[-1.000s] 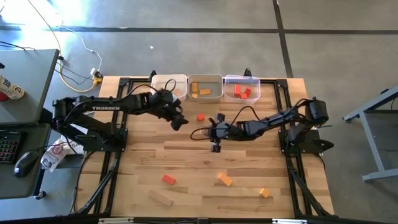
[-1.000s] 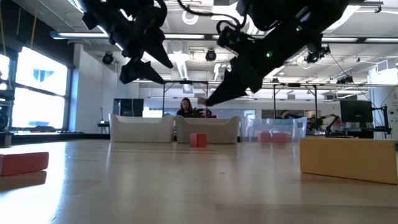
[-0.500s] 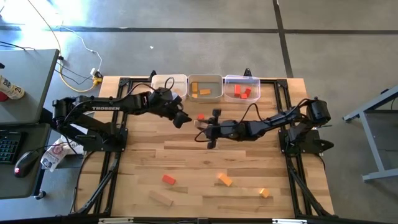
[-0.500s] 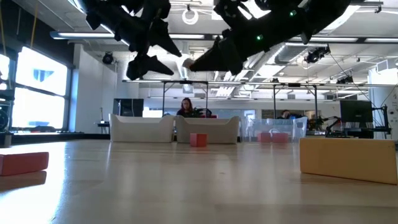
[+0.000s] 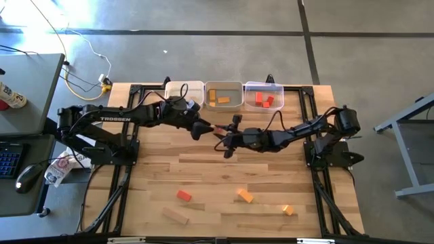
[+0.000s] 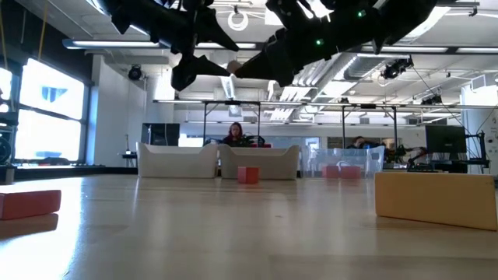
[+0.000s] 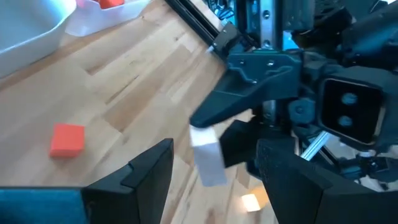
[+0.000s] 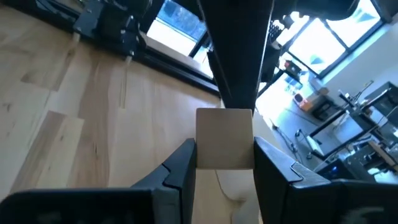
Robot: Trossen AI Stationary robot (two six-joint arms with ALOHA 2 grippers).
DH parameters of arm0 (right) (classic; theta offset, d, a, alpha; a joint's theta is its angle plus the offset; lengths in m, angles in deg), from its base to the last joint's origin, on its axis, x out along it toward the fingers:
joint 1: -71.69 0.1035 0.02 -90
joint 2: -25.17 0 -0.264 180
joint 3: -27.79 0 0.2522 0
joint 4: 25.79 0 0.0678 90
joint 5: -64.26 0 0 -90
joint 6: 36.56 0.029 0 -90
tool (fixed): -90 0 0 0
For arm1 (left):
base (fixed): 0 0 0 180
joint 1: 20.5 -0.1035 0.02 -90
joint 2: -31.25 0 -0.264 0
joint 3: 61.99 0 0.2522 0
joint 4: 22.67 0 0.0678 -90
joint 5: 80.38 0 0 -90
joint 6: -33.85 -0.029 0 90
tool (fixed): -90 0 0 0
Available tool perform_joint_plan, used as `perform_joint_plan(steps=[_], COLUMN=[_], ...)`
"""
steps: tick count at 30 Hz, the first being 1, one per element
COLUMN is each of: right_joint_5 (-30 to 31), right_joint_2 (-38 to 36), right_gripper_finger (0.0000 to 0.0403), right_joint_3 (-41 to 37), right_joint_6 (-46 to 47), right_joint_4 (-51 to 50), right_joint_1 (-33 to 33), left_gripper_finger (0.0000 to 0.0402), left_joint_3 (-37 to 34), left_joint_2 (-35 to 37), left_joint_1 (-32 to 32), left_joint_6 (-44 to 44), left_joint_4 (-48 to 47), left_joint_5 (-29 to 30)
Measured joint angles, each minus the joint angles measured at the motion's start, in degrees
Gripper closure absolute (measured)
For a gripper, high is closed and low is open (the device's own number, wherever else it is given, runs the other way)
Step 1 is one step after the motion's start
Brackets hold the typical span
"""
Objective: Sort & place blocks by color
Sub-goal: Put the brown block into the white bin
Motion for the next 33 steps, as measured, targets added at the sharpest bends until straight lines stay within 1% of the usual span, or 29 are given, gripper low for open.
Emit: perform_joint_plan(steps=[7,11,14,17,22,28,33], right_joint_5=[-0.2,-0.2,-0.3,-0.2,2.7,2.9,2.8], right_joint_2=[0.0,0.0,0.0,0.0,0.0,0.0,0.0], right_gripper_finger=[0.0305,0.0305,0.0305,0.0305,0.0305,0.0305,0.0305], right_joint_3=[0.8,2.6,4.4,5.4,5.6,5.6,5.6], right_joint_6=[-0.8,-1.0,-2.3,-2.4,-2.4,-2.4,-3.0], right_joint_4=[0.5,-0.1,-2.9,-5.5,-6.4,-6.4,-6.5], right_joint_1=[0.0,0.0,-0.1,-0.1,-0.1,-0.1,-0.1], left_gripper_finger=[0.0184,0.0192,0.0205,0.0222,0.0258,0.0301,0.0341], left_joint_3=[0.0,0.0,0.0,0.0,0.0,0.0,0.0], left_joint_2=[0.0,0.0,0.0,0.0,0.0,0.0,0.0], left_joint_1=[0.0,0.0,0.0,0.0,0.0,0.3,0.2], left_joint_6=[-1.1,-1.2,-2.7,-3.0,-3.8,-5.8,-6.5], left_joint_4=[-0.2,0.1,0.8,1.5,1.4,1.4,1.1], left_joint_5=[3.2,3.0,3.1,3.1,2.5,2.3,0.2])
